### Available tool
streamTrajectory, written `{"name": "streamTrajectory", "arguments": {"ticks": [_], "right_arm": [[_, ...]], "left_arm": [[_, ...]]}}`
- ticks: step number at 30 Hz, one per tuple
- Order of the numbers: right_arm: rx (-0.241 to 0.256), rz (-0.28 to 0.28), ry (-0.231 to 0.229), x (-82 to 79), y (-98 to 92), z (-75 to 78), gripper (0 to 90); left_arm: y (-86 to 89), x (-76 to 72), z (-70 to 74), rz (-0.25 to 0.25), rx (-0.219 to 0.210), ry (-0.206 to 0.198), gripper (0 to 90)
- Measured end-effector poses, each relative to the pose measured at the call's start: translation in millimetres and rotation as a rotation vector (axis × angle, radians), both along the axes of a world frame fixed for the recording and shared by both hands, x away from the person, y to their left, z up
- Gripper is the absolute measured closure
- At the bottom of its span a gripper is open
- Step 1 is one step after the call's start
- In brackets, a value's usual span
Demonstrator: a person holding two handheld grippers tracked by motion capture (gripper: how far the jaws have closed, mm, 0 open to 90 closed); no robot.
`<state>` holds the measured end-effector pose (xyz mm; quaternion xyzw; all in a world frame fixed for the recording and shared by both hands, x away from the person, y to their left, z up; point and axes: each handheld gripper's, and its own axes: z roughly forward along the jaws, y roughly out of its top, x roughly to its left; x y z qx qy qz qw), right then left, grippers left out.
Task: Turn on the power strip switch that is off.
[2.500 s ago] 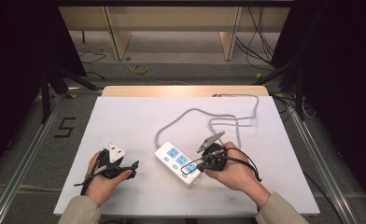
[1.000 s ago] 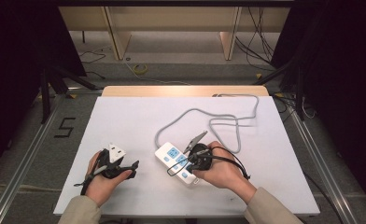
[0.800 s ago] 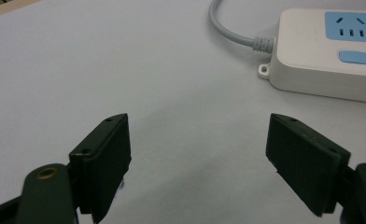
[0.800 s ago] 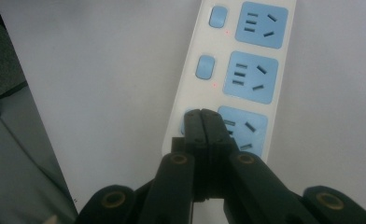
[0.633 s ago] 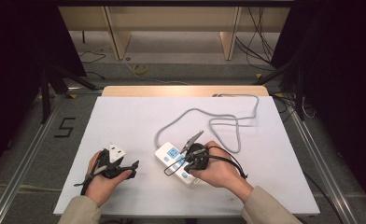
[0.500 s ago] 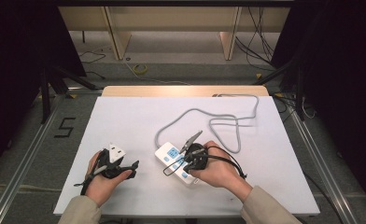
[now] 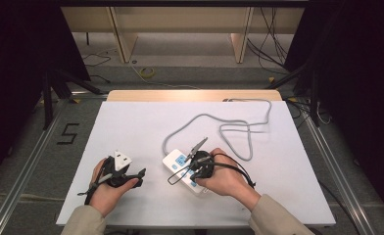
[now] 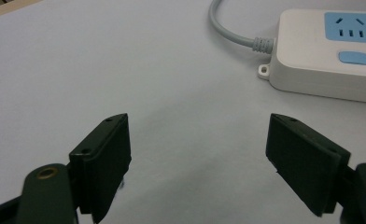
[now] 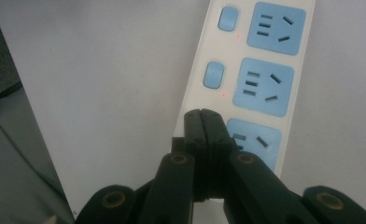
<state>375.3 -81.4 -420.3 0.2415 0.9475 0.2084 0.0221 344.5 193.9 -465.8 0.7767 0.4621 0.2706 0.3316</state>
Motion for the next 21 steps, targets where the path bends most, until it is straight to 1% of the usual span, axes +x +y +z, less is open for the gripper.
{"name": "streamTrajectory", "arguments": {"ticks": [18,21], "right_arm": [[-0.035,-0.003,0.012,3.6,6.9,-7.7,90.0],[-0.040,0.004,0.010,4.4,7.5,-9.1,90.0]], "left_arm": [[-0.2,0.2,-0.5,-0.002,0.001,0.002,22.1],[-0.3,0.1,-0.4,-0.003,0.000,0.002,22.1]]}}
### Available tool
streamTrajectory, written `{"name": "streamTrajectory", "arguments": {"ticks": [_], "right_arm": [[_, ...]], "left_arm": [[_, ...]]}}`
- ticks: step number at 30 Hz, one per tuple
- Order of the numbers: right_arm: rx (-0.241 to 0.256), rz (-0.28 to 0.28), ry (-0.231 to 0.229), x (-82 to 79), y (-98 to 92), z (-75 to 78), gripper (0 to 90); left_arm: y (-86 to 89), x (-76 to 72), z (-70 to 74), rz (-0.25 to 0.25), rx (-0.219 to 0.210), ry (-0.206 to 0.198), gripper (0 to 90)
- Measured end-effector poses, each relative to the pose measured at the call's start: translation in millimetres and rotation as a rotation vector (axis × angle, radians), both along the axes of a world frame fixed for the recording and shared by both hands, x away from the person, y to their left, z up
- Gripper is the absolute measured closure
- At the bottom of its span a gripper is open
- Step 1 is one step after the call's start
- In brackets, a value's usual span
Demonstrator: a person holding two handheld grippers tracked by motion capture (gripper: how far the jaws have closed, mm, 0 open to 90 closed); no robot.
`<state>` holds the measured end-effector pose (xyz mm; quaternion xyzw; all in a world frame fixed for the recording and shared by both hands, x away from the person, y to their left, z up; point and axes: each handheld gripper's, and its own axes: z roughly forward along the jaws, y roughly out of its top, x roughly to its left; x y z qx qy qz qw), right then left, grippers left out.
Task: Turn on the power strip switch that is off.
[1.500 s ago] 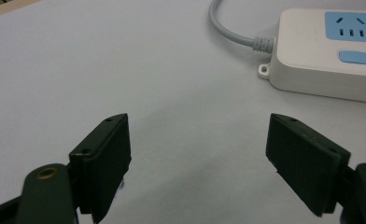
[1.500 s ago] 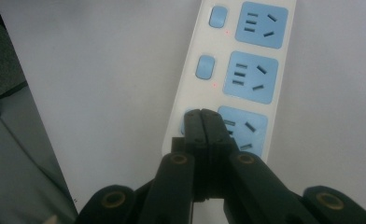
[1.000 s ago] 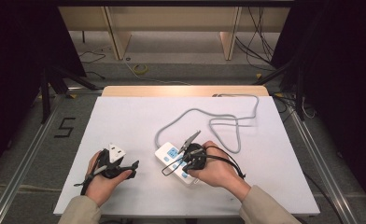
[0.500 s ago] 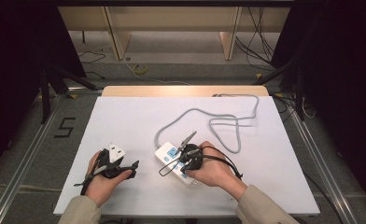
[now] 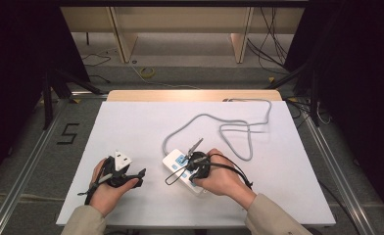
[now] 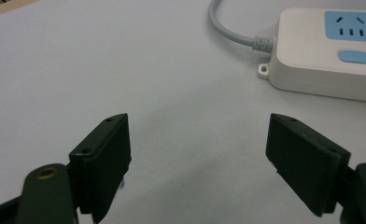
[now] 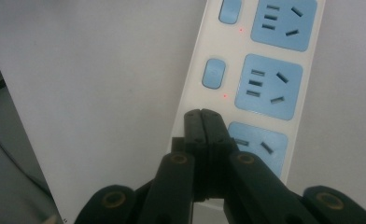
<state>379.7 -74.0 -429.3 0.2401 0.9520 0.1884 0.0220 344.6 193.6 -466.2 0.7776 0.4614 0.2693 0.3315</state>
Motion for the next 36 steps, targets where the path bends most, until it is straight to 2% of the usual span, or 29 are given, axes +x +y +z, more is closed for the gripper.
{"name": "streamTrajectory", "arguments": {"ticks": [17,36], "right_arm": [[-0.020,-0.013,0.022,0.6,3.3,-1.9,90.0],[-0.034,-0.010,0.009,0.5,4.5,-3.9,90.0]], "left_arm": [[-0.2,0.1,-0.1,-0.002,0.002,0.001,22.1],[-0.4,0.3,-0.1,0.001,0.000,0.001,22.1]]}}
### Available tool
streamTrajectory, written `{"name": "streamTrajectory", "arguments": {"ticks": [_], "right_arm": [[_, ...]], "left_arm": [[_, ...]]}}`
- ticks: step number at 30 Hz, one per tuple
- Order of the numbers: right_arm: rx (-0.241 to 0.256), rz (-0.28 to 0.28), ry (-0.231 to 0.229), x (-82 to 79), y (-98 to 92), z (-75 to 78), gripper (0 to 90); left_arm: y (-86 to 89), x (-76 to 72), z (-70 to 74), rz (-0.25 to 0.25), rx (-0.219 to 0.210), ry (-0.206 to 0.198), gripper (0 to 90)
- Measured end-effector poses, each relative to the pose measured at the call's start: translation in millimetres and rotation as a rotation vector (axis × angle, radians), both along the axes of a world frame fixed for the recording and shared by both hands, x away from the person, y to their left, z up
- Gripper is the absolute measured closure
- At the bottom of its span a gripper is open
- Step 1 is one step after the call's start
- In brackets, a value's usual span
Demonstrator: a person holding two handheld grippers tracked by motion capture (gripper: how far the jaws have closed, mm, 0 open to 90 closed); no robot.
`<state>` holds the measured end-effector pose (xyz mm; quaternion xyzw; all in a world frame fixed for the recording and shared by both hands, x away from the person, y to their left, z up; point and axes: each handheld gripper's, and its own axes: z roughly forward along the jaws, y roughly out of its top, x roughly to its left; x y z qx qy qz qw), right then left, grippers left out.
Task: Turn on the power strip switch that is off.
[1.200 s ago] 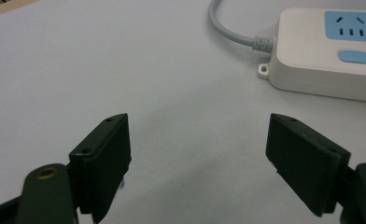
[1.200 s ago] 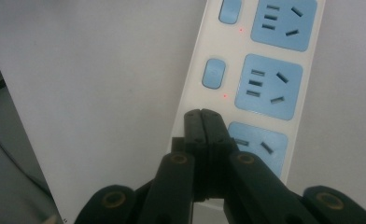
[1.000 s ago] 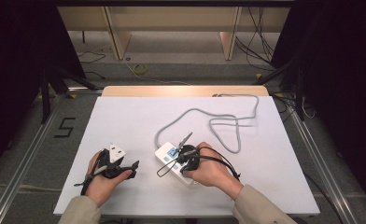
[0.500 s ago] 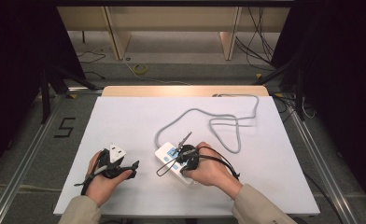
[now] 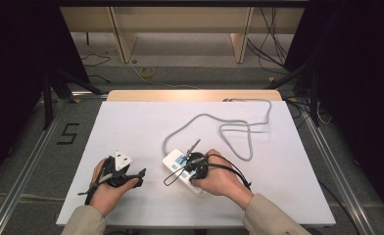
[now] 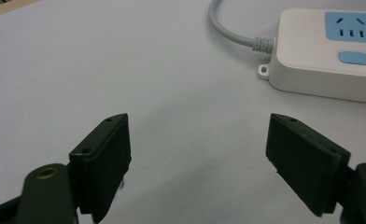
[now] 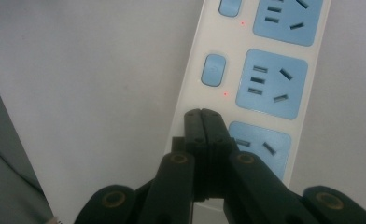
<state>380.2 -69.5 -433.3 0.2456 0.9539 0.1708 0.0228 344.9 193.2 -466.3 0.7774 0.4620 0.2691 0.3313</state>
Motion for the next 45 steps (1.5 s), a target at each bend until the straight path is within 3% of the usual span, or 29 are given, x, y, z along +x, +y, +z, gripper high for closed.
{"name": "streamTrajectory", "arguments": {"ticks": [45], "right_arm": [[-0.015,-0.013,-0.010,-2.3,1.8,-2.2,90.0]], "left_arm": [[-2.3,-0.1,-0.4,-0.006,0.005,0.001,22.1]]}}
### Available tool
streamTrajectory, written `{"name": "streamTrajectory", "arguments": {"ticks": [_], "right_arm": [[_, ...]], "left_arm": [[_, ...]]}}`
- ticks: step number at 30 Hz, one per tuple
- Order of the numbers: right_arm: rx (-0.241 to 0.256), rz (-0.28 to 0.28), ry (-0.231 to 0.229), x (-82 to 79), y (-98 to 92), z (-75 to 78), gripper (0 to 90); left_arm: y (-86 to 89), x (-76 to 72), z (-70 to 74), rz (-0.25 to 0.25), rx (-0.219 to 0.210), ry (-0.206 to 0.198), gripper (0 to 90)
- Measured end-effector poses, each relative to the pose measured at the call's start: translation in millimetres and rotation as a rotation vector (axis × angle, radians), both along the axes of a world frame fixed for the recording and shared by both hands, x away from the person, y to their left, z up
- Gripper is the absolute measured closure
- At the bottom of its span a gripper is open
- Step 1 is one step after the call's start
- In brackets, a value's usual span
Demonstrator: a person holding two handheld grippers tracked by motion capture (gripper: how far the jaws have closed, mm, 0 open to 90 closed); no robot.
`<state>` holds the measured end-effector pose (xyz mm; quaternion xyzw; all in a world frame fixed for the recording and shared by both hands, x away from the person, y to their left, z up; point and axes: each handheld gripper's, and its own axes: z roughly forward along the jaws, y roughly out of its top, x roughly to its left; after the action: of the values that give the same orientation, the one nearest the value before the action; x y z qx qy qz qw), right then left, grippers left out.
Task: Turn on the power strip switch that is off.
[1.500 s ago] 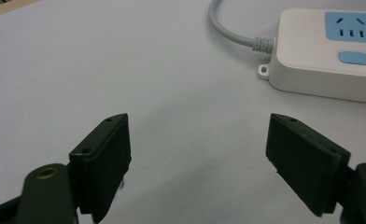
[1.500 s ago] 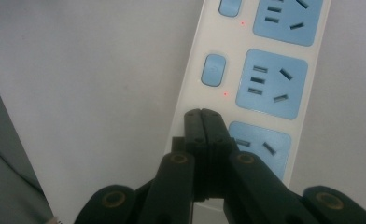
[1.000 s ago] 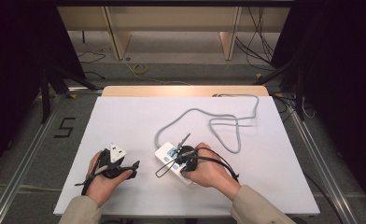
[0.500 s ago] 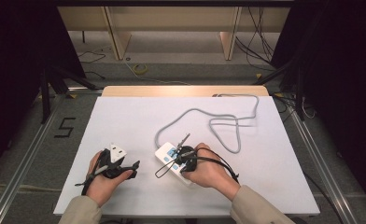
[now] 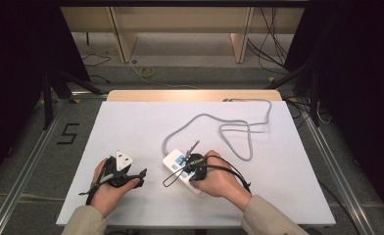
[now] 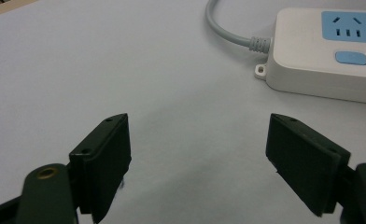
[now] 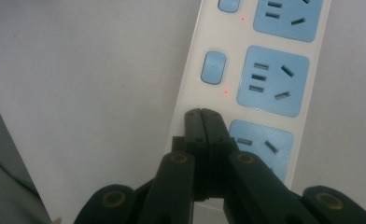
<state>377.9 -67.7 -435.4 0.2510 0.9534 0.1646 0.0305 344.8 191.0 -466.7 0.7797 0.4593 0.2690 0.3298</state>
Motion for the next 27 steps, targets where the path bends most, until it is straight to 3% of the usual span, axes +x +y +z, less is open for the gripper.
{"name": "streamTrajectory", "arguments": {"ticks": [12,27], "right_arm": [[0.032,-0.006,0.004,1.1,-3.7,-0.9,90.0],[0.035,-0.008,-0.006,0.1,-3.2,0.5,90.0]], "left_arm": [[-0.4,0.1,-0.7,0.001,0.000,0.002,22.1],[0.4,0.1,-0.4,0.001,-0.001,0.001,22.1]]}}
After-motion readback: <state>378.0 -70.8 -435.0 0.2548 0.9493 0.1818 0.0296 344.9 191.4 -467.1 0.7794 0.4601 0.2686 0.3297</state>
